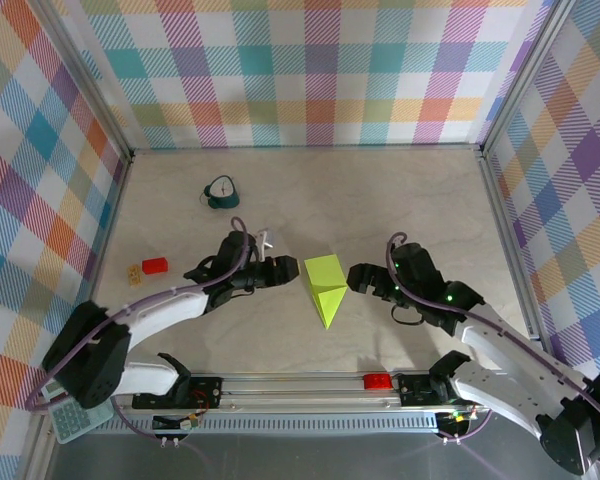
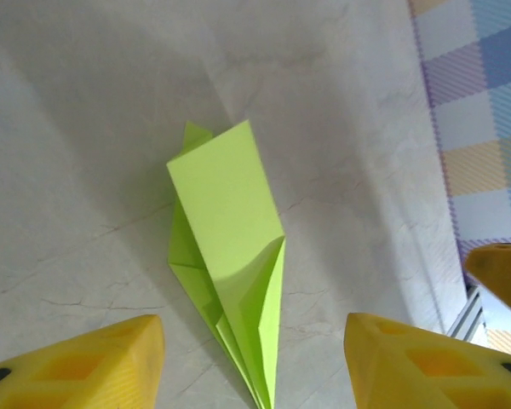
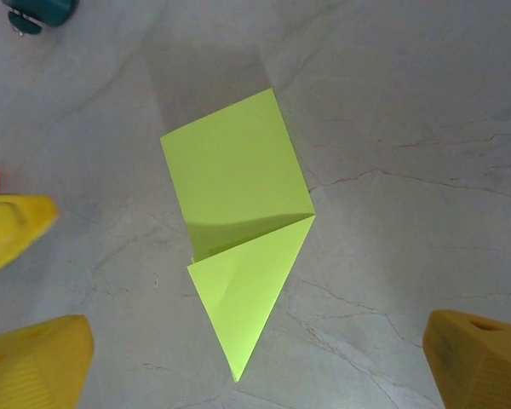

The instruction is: Fold a paper plane with a square sheet of paper (fold left side to right side)

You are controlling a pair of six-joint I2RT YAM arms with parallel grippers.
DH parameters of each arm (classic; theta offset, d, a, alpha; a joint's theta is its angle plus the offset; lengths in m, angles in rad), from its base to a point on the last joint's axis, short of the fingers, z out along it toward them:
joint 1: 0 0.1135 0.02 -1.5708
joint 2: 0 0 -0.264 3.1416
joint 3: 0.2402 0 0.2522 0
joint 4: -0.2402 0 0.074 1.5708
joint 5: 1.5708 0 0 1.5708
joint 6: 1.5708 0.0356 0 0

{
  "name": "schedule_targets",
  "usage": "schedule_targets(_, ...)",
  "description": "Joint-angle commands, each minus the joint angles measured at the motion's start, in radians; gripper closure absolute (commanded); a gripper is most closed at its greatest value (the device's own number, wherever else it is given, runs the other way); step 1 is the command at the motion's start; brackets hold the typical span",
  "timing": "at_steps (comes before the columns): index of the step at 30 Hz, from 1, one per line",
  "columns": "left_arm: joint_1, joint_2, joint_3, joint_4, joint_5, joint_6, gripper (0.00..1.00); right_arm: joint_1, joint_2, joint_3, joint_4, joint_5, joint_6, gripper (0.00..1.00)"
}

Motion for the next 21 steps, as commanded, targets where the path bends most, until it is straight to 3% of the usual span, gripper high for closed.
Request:
schedule_targets(1,-0.013,0.073,0.028,0.118,0.008,-0.026,0.44,-0.009,-0.044,-0.026,0.048,-0.008,0.027,0.01)
schedule_targets(15,-0.026,0.369,0.104,0.288,0.075,-0.062,0.47,-0.041,-0.111,-0.107,0.141,-0.100,0.078,0.01)
schedule_targets(21,-0.028,0.450,0.124,0.366,0.125,-0.093,0.56,-0.046,-0.104,-0.105,0.152,-0.131,0.059,0.01)
